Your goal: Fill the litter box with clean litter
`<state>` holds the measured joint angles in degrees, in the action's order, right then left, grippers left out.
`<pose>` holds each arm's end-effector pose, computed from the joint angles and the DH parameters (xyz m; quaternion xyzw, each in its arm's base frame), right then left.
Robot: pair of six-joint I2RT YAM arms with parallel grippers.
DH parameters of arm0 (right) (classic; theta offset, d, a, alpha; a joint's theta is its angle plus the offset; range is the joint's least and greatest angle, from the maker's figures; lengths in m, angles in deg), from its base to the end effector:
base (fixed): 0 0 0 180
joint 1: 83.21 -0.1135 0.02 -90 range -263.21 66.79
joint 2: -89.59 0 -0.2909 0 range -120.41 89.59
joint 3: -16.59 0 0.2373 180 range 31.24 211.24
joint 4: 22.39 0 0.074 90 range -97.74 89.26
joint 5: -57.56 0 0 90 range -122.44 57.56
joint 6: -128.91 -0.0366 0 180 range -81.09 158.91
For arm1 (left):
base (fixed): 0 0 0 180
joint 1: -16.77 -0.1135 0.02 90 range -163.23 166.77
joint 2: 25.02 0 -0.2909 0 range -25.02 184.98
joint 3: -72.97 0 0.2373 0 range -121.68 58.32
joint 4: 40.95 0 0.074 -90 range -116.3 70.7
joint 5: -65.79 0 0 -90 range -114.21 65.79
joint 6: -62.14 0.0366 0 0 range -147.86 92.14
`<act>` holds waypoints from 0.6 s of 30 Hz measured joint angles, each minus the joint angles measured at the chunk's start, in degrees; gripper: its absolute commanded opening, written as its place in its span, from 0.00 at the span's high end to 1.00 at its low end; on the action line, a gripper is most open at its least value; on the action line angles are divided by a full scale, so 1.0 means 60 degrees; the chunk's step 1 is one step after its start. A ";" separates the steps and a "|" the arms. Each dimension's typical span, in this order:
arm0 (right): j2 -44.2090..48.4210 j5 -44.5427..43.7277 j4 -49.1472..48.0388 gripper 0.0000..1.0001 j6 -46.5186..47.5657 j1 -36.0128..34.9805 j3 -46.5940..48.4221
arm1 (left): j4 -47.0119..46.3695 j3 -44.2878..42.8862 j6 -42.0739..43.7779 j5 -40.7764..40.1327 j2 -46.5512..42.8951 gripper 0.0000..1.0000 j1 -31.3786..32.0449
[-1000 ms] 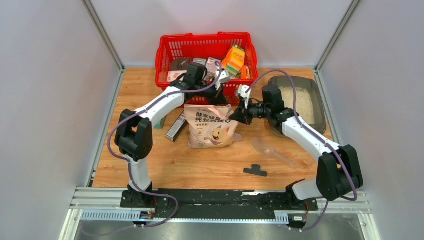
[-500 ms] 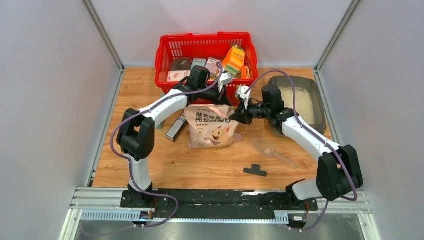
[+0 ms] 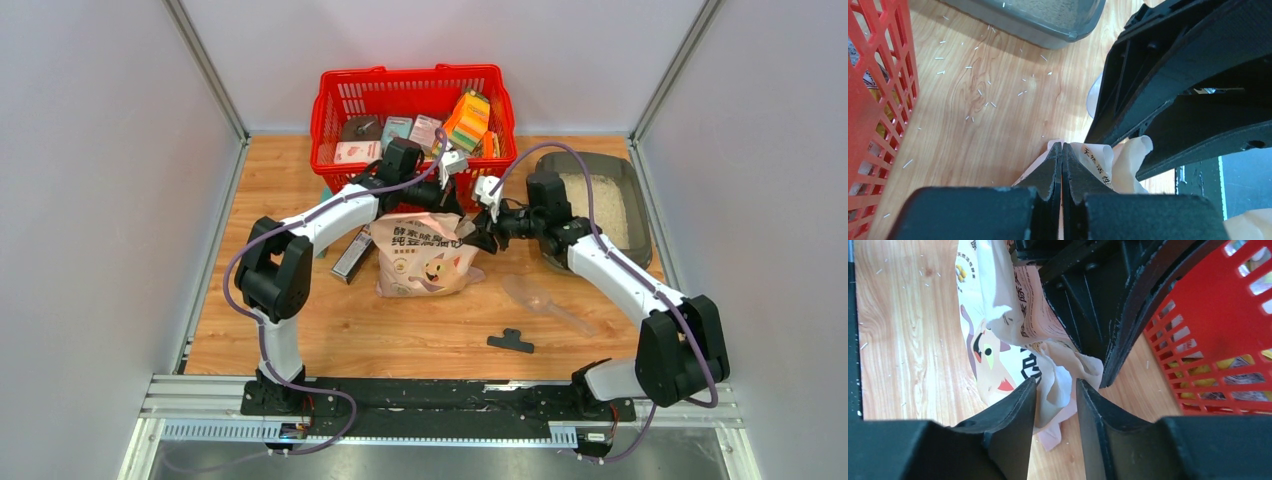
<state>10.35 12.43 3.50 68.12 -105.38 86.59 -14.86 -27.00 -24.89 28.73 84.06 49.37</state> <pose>0.2511 0.1302 0.3037 -0.5141 0.6630 0.3119 0.4459 0.3447 -0.2551 0.2955 0.4381 0.6941 -0.4879 0.2971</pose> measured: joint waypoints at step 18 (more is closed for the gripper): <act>-0.0106 -0.0131 0.0004 0.41 0.0772 0.0193 0.0117 | -0.0022 0.0000 -0.0270 0.0197 -0.0004 1.00 -0.0011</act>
<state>9.71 11.64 3.52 72.76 -104.22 87.29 -14.99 -27.00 -26.51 29.91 84.04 49.30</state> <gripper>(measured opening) 0.563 0.006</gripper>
